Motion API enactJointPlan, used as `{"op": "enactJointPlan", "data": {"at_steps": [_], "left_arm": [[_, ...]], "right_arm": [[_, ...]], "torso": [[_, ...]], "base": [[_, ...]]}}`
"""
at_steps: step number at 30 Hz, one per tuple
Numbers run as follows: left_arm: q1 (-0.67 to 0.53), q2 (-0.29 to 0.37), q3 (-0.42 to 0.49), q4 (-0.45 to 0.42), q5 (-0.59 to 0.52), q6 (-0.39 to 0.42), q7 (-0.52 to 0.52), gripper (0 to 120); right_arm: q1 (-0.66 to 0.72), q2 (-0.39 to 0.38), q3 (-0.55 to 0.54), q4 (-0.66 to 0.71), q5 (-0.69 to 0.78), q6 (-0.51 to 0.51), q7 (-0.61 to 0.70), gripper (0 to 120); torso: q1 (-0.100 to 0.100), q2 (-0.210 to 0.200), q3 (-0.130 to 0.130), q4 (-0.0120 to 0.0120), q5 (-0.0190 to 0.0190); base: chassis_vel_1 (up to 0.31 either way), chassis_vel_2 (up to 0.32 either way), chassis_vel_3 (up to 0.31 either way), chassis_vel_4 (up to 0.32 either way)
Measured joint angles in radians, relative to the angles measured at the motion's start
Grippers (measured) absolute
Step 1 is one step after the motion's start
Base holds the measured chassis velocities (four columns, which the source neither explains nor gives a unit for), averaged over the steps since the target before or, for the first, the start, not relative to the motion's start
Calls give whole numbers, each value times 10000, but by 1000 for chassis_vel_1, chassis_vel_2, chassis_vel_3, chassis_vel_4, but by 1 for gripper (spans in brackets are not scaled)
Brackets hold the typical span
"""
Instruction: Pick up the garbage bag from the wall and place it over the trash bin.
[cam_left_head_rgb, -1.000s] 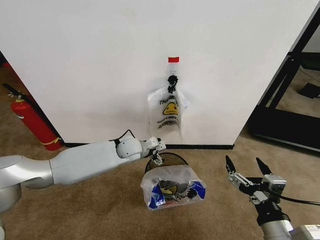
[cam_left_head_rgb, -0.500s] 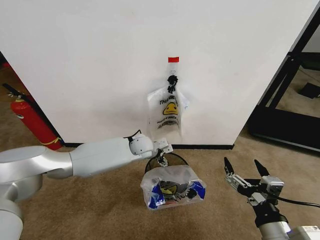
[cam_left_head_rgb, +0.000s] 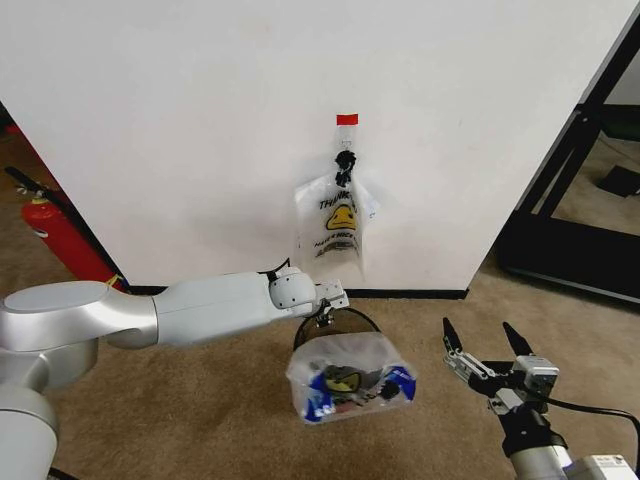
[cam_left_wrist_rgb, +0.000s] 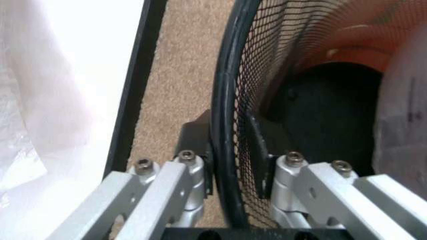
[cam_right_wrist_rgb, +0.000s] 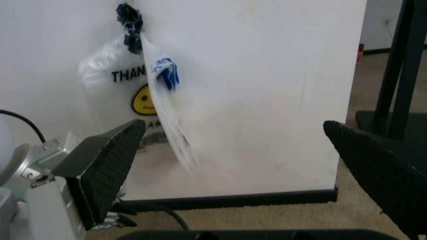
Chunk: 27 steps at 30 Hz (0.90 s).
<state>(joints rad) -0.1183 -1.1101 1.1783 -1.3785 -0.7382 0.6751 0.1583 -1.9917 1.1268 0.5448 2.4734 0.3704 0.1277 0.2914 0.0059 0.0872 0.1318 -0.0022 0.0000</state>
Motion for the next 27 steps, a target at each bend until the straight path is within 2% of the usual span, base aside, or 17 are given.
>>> {"op": "enactJointPlan", "data": {"at_steps": [5, 9, 12, 19, 22, 27], "left_arm": [[53, 88, -113, -85, -473, 125, -78, 11], [342, 296, -677, -190, -1453, 465, -328, 6], [440, 459, -880, -273, -1745, 563, -418, 5], [969, 1435, -2307, -807, -3369, 643, -1330, 4], [1063, 1574, -2616, -832, -3691, 644, -1545, 4], [1739, 1966, -3932, -1106, -4544, 633, -2432, 4]], "right_arm": [[72, -10, -13, -17, 33, -23, 47, 100], [96, -14, -71, -36, 32, -76, 101, 100], [98, -24, -71, -37, 41, -115, 144, 100], [118, -74, -94, -6, 133, -352, 314, 100], [119, -74, -104, 2, 131, -379, 319, 100], [81, -77, -67, 58, 126, -456, 384, 100]], "torso": [[-1, 1, -1, 0, 1], [0, 0, 0, -2, -3], [0, 0, 1, -5, -5], [0, -1, 2, -2, -1], [0, -1, 2, 2, 0], [1, -1, 1, -5, -2]], "base": [[0, 0, 0, 0], [0, 0, 0, 0], [0, 0, 0, 0], [0, 0, 0, 0], [0, 0, 0, 0], [0, 0, 0, 0]]}}
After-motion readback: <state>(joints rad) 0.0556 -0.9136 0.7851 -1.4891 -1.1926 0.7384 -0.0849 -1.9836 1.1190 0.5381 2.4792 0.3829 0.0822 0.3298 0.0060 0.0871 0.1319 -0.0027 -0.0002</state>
